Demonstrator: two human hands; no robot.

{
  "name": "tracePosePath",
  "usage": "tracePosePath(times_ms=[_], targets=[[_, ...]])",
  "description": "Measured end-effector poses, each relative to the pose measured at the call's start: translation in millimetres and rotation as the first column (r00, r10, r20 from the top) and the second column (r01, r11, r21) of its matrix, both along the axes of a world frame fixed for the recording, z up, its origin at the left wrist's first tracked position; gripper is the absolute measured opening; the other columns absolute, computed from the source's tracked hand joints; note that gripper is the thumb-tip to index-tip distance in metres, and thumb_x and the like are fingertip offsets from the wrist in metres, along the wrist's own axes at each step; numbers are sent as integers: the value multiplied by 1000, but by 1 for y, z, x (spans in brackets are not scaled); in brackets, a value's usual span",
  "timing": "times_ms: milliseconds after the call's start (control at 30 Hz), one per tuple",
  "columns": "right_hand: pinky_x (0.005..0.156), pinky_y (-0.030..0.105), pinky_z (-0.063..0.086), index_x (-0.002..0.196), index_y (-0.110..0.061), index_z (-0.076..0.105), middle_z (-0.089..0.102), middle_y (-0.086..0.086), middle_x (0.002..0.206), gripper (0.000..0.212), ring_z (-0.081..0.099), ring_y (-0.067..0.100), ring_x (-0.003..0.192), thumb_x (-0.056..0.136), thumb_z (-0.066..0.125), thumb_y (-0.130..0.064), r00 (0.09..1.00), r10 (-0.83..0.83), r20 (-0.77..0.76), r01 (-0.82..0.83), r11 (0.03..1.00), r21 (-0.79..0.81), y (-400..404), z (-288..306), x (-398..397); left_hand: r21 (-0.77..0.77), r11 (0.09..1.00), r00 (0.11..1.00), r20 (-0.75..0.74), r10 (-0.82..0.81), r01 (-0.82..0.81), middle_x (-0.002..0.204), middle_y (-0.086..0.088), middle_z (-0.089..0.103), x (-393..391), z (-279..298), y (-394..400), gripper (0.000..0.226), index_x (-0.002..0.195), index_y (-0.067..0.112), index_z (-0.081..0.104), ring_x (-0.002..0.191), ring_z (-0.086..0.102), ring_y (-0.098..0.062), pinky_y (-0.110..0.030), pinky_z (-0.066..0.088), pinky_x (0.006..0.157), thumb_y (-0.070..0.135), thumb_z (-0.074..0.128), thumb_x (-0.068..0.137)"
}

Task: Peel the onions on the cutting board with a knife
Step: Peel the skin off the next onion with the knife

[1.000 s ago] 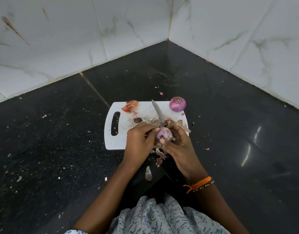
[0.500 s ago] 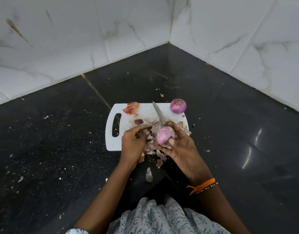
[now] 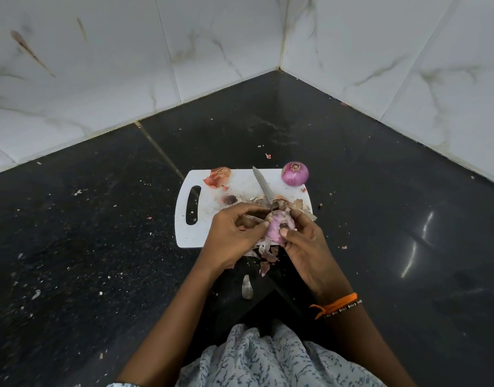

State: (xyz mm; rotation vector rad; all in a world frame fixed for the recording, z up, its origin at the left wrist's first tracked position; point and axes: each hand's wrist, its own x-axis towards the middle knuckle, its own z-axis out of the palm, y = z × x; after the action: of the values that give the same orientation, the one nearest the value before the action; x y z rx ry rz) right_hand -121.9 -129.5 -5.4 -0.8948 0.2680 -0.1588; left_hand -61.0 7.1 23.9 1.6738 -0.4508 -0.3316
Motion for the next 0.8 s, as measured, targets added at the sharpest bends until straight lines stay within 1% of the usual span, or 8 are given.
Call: tracePosePath(times_ms=[100,200,333,433,533,667,733,800], targets=[[83,30,57,119,1,53,69,12,103,41,68,21,94,82,48,18,1000,-4,-15,4,1000,-8,-1,-2,-1,26,1000,1000,-13,-9,9,91,8,71,4,-1,2,25,98,18,72,73,66,-7,-18,54,68,2,70,78],[82,32,58,114,0,56,69,13,102,39,68,23,93,78,55,14,999,-15,-40,15,1000,-18,-1,-1,-2,33,999,999,-12,-34,35,83,6,71,5,-2,3,30,97,19,72,72,65,-3,-16,53,68,-1,71,75],[71,28,59,110,-1,58,73,10,96,44,71,21,86,67,63,2,999,3,-53,-4,1000,-12,-2,2,-3,18,997,997,1,-72,72,75,11,69,7,-2,4,32,91,23,72,70,63,-3,-17,53,67,-3,74,71],[74,30,59,113,2,57,72,11,97,45,70,21,86,67,62,1,999,11,-46,-12,1000,-7,-1,2,-3,29,999,999,32,-33,32,76,6,69,8,-4,1,34,86,23,71,64,58,-5,-17,50,61,-8,69,73],[75,29,59,110,-3,58,73,6,96,41,70,20,89,69,60,0,1000,20,-13,-20,999,-25,2,3,-2,-38,999,1000,-19,-17,17,77,0,71,10,-4,4,31,88,18,72,63,60,-5,-18,52,60,-11,65,77],[75,29,58,122,1,52,65,12,110,46,66,23,98,76,57,-2,999,24,42,-23,999,-27,2,8,1,-196,980,989,-149,11,-40,87,2,74,10,-3,4,22,92,16,74,80,70,-11,-19,55,67,-2,64,84],[81,31,56,127,1,48,60,16,117,52,64,24,102,76,57,-2,999,9,46,-8,1000,-19,3,7,2,-199,978,981,-191,24,-63,90,5,74,8,-4,2,24,92,19,73,86,70,-11,-19,55,69,-1,63,84],[86,33,56,127,-2,50,61,16,120,53,64,26,105,75,61,-2,1000,-5,29,7,998,-68,6,5,2,-165,984,979,-199,36,-70,90,4,74,7,-6,0,27,92,22,72,86,70,-13,-22,56,71,-2,64,83]])
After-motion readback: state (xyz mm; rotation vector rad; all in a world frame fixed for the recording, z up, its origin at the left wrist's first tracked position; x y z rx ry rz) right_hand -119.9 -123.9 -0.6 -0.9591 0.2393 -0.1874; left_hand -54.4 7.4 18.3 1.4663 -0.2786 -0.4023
